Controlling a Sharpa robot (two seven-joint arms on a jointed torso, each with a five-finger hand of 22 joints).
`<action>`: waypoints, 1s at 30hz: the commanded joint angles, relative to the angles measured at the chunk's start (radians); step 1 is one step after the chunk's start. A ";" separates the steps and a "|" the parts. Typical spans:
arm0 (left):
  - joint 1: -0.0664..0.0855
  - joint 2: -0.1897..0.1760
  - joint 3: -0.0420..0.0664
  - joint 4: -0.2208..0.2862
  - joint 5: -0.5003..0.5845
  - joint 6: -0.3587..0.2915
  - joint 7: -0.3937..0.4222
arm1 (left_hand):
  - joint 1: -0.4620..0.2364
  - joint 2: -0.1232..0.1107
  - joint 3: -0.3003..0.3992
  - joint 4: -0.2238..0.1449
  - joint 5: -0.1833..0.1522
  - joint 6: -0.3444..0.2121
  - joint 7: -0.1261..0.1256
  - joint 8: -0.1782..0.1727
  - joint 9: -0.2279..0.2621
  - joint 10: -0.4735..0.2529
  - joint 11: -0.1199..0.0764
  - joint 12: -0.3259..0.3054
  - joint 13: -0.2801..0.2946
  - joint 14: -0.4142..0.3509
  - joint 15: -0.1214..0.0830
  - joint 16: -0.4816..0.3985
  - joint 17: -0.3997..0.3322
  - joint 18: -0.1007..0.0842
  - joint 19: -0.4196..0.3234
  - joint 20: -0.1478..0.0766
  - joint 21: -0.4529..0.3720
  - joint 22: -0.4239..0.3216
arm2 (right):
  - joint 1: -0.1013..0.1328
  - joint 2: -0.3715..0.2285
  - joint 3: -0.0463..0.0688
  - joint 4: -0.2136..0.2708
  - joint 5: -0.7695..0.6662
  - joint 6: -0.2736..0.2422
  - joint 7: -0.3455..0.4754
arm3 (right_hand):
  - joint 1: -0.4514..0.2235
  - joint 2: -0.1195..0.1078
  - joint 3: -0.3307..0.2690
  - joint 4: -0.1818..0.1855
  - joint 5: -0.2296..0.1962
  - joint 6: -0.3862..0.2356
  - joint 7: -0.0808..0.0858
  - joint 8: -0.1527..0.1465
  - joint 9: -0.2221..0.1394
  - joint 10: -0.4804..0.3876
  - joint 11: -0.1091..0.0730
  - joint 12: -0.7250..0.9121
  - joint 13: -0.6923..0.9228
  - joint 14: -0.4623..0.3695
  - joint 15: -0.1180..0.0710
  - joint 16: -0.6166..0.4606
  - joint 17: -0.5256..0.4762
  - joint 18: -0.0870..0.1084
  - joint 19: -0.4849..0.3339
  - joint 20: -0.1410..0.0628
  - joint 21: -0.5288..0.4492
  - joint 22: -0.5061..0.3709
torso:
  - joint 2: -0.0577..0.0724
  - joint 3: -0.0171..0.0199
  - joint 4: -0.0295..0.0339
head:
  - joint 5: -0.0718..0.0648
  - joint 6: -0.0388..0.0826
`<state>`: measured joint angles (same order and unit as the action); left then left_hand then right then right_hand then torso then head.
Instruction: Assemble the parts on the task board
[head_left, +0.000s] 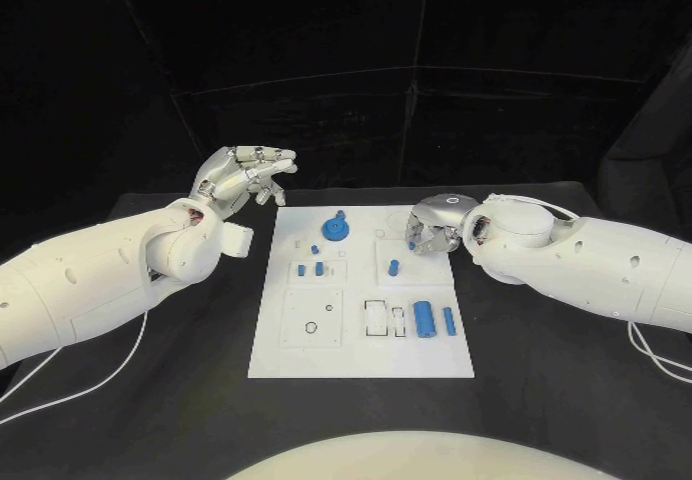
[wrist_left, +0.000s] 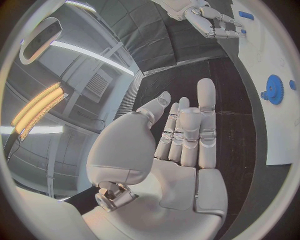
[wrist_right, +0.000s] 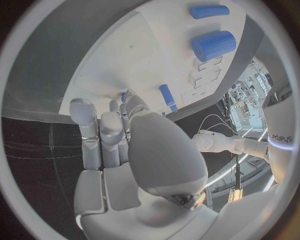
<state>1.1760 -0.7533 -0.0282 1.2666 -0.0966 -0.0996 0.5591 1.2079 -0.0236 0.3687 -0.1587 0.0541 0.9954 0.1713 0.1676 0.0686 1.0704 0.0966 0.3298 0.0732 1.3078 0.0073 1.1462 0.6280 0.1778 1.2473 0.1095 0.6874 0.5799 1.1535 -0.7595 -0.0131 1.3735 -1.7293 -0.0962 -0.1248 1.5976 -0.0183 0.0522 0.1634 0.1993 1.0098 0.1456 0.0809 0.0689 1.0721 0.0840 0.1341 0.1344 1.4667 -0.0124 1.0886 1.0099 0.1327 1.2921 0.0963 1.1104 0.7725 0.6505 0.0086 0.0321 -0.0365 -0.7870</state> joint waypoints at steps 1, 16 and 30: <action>0.001 0.001 0.000 -0.002 0.010 -0.015 0.005 | 0.000 0.008 -0.003 0.004 -0.001 0.006 0.001 0.003 0.000 0.007 -0.001 0.007 0.001 -0.007 0.002 -0.005 -0.001 0.006 -0.006 0.000 -0.003 -0.001 | -0.001 0.007 0.000 -0.004 -0.012 0.019 0.012 | 0.004 -0.010 0.013 0.000 0.002 0.009 0.002 -0.006 0.002 0.013 0.000 -0.005 -0.008 0.015 0.009 0.001 0.001 0.005 0.003 0.003 0.000 0.003 | -0.001 0.0001 -0.0011 | 0.001 -0.001; 0.001 0.004 0.000 -0.009 0.010 -0.018 -0.023 | 0.029 0.020 0.007 -0.013 -0.001 -0.007 0.006 -0.002 -0.002 -0.009 0.003 0.010 -0.003 -0.028 0.004 -0.026 -0.039 0.005 -0.011 0.000 -0.022 -0.014 | -0.018 0.031 0.000 -0.031 -0.017 0.065 0.005 | 0.015 -0.015 0.179 -0.026 -0.020 0.051 0.006 -0.004 0.005 0.069 0.001 -0.006 -0.061 0.022 0.007 0.028 0.019 0.000 0.020 0.002 0.031 0.043 | 0.000 -0.0003 -0.0014 | 0.000 -0.001; 0.001 -0.001 0.000 -0.009 0.010 -0.014 -0.027 | 0.044 0.027 0.019 -0.024 -0.001 -0.008 0.007 -0.001 -0.002 -0.013 0.003 0.013 -0.004 -0.033 0.004 -0.030 -0.051 0.005 -0.011 0.000 -0.026 -0.018 | -0.020 0.029 0.000 -0.031 -0.053 -0.011 0.012 | -0.067 -0.082 0.460 -0.131 -0.029 0.105 0.002 -0.002 0.008 0.140 -0.008 -0.016 -0.066 0.023 -0.002 0.068 0.036 -0.011 0.040 -0.007 0.097 0.127 | -0.002 0.0003 -0.0014 | 0.001 -0.002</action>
<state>1.1755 -0.7534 -0.0284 1.2571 -0.0918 -0.1186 0.5318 1.2436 0.0039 0.3881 -0.1781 0.0541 0.9915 0.1751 0.1676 0.0676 1.0666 0.1003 0.3378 0.0705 1.2827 0.0109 1.1191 0.5779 0.1773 1.2405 0.1092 0.6661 0.5628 1.1383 -0.7272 -0.0082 1.3451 -1.7574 -0.0985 -0.1104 1.5377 -0.1034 0.5059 0.0352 0.1700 1.1084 0.1476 0.0762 0.0752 1.1907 0.0906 0.1185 0.0678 1.4632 -0.0088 1.1524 1.0450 0.1325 1.3282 0.0927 1.2047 0.8986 0.6494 0.0085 0.0311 -0.0369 -0.7884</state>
